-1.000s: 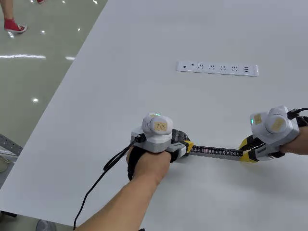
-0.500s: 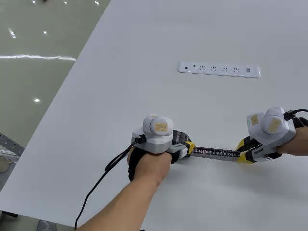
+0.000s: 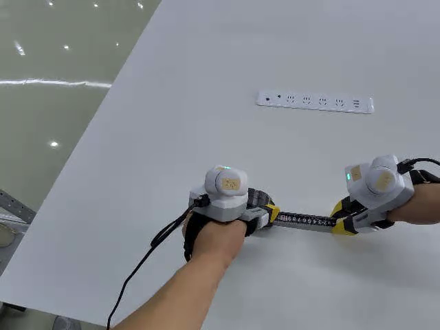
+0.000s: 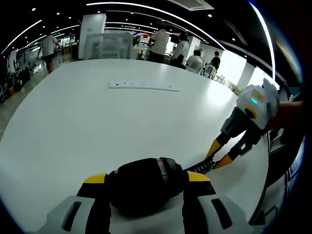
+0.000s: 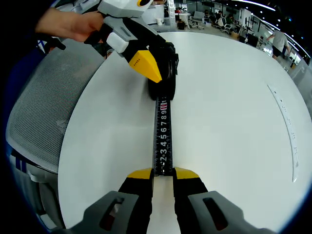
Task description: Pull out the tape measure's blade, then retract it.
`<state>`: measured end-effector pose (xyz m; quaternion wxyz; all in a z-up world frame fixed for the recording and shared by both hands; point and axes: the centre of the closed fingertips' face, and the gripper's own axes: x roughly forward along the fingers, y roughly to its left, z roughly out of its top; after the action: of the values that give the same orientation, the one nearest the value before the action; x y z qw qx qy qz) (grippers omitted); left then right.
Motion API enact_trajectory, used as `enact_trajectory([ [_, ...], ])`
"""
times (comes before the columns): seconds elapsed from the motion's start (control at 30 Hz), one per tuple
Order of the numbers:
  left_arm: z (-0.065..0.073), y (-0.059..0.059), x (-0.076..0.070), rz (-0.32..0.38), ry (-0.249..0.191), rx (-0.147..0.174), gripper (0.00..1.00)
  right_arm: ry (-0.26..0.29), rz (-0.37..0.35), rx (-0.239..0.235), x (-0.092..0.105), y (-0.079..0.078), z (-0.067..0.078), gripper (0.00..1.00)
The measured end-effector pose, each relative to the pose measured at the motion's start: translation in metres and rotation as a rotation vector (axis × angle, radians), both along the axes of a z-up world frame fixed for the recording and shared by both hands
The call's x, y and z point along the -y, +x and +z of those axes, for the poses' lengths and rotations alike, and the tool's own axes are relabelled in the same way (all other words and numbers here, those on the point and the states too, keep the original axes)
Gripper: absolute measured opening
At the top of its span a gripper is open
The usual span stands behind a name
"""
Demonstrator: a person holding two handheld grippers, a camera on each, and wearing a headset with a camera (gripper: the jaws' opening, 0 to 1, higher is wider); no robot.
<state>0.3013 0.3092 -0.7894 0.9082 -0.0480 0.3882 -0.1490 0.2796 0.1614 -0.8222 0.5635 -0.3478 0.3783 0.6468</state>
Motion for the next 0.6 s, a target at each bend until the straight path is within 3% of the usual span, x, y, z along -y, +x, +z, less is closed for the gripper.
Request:
enact_trajectory([
  [0.6,0.000,0.001,-0.001,-0.006,0.003,0.003,0.56,0.017,0.011,0.001,-0.016,-0.002,0.001,0.11],
])
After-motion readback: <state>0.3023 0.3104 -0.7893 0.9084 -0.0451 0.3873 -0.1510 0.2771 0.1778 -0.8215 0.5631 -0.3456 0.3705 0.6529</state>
